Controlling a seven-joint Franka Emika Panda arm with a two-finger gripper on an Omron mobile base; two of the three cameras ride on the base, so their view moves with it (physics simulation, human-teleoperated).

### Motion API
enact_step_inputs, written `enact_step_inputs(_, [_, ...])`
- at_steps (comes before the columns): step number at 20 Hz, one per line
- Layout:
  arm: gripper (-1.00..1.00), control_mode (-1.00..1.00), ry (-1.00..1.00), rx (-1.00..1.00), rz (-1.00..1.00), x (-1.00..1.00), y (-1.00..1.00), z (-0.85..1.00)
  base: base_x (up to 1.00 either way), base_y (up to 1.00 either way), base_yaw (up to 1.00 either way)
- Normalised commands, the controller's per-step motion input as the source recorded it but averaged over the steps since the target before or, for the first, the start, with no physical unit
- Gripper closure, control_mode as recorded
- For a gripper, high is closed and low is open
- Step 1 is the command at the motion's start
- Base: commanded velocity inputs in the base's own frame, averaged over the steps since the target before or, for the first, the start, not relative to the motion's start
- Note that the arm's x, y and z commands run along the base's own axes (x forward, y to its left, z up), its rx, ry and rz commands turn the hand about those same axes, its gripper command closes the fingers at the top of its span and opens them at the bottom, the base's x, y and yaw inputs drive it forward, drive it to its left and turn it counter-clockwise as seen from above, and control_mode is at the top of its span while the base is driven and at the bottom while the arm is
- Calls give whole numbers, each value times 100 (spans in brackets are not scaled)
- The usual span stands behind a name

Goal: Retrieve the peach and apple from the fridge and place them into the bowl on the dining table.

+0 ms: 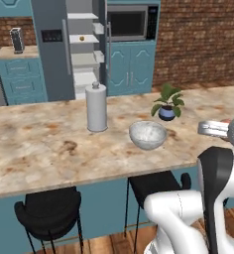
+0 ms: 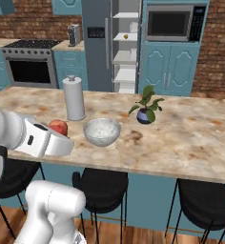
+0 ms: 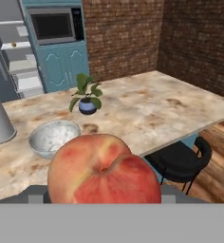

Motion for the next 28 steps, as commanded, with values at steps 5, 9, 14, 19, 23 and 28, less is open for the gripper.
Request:
enact_step_inputs(5, [100, 100, 0, 0, 0, 0, 0, 0, 70, -36, 11])
enact_step_inputs(9, [100, 100, 0, 0, 0, 0, 0, 0, 43, -2, 1])
enact_step_inputs(14, [100, 100, 0, 0, 0, 0, 0, 0, 7, 0, 0])
enact_step_inputs(19, [100, -100, 13, 2, 6, 13, 4, -5, 8, 0, -1])
enact_step_inputs(23, [100, -100, 28, 10, 22, 32, 19, -9, 0, 0, 0])
enact_step_inputs(28, [100, -100, 22, 10, 28, 23, 28, -6, 0, 0, 0])
